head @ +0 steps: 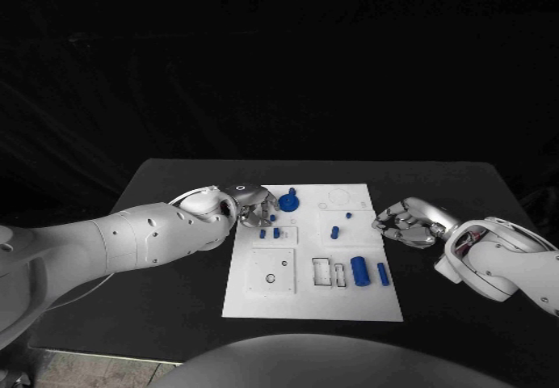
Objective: Assemble the parts on the task board
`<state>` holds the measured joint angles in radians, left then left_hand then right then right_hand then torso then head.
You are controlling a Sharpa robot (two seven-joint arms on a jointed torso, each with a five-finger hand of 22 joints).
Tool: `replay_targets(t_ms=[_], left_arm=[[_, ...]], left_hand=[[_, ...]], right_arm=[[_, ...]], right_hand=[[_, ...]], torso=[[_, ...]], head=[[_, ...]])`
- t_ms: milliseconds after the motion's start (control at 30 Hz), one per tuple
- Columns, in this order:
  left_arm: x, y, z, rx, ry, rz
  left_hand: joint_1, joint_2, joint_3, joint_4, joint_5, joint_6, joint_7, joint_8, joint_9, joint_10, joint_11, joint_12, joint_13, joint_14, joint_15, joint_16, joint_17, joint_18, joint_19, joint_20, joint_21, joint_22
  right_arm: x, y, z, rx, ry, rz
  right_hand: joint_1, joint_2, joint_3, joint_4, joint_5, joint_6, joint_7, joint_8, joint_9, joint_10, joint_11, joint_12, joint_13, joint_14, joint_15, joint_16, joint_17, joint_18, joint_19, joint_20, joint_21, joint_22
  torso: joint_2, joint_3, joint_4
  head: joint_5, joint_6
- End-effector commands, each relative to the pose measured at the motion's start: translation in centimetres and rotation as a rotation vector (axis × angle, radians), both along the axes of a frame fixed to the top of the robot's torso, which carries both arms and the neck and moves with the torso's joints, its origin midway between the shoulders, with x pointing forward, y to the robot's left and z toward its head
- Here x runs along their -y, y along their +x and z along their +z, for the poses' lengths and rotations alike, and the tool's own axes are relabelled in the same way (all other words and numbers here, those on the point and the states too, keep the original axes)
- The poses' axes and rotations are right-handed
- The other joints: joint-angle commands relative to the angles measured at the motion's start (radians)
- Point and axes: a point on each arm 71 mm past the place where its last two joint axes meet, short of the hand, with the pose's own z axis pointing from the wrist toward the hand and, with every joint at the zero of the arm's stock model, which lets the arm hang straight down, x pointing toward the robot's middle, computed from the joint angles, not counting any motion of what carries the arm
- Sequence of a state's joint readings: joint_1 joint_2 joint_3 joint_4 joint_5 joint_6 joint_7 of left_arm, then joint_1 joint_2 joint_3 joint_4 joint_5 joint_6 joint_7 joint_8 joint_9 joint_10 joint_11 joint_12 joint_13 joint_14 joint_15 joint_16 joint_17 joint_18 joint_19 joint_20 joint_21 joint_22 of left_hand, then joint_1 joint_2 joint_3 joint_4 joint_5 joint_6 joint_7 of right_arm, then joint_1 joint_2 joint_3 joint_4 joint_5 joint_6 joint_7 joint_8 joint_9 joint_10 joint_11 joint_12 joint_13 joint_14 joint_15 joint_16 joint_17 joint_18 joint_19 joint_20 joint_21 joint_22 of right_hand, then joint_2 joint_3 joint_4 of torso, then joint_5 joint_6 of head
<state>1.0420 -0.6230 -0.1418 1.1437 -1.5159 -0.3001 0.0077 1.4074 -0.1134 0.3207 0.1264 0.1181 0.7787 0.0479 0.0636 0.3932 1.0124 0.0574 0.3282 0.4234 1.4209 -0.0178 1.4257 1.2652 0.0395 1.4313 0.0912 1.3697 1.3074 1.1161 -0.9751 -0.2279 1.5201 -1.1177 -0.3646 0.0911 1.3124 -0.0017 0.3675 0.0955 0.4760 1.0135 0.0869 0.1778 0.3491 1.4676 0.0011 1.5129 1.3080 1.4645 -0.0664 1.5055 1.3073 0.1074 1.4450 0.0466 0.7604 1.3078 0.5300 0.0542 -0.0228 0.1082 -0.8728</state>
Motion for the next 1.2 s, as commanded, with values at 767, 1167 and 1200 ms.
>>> replay_targets(t_ms=[767,1167,1200], left_arm=[[-11.0,1.8,9.0,0.198,-0.235,0.147],[-7.0,-2.7,8.6,-0.317,-1.229,0.284],[-6.8,-3.0,8.5,-0.345,-1.271,0.289]], left_hand=[[-0.069,-0.025,-0.144,0.164,-0.049,0.013,-0.009,0.090,-0.020,-0.602,-0.020,0.176,0.224,-0.838,0.054,-0.636,-0.609,0.111,-0.767,0.041,-0.844,-0.035],[-0.341,0.130,-0.374,0.165,-0.008,-0.404,-0.006,-0.004,-0.226,-0.943,-0.047,-0.178,-0.237,-1.413,0.145,-1.410,-1.240,0.080,-1.343,0.102,-1.322,-0.642],[-0.343,0.131,-0.394,0.168,-0.017,-0.450,-0.018,-0.019,-0.253,-0.955,-0.061,-0.192,-0.264,-1.419,0.147,-1.422,-1.258,0.088,-1.370,0.112,-1.332,-0.723]], right_arm=[[-3.5,4.0,8.1,0.139,-0.313,0.132],[-8.0,5.1,6.2,0.265,-0.596,0.340],[-8.1,5.1,5.7,0.262,-0.606,0.347]], right_hand=[[0.038,-0.110,0.042,-0.027,-0.060,-0.136,0.025,-0.003,0.035,-0.704,0.059,-0.912,-0.540,-0.029,0.037,-0.147,-0.178,0.067,-0.147,0.027,-0.476,-0.012],[0.051,-0.154,-0.009,-0.040,-0.207,-0.223,-0.030,-0.048,-0.005,-0.796,0.067,-1.163,-0.824,-0.046,0.033,-0.177,-0.223,0.075,-0.132,0.024,-0.533,-0.047],[0.055,-0.153,-0.012,-0.041,-0.199,-0.218,-0.028,-0.051,-0.011,-0.792,0.067,-1.169,-0.838,-0.046,0.032,-0.177,-0.224,0.074,-0.130,0.025,-0.536,-0.049]], torso=[[-0.002,-0.0019,0.0026],[0.003,-0.0097,0.0143],[0.003,-0.0108,0.0149]], head=[[0.024,0.000],[-0.022,0.000],[-0.024,0.000]])
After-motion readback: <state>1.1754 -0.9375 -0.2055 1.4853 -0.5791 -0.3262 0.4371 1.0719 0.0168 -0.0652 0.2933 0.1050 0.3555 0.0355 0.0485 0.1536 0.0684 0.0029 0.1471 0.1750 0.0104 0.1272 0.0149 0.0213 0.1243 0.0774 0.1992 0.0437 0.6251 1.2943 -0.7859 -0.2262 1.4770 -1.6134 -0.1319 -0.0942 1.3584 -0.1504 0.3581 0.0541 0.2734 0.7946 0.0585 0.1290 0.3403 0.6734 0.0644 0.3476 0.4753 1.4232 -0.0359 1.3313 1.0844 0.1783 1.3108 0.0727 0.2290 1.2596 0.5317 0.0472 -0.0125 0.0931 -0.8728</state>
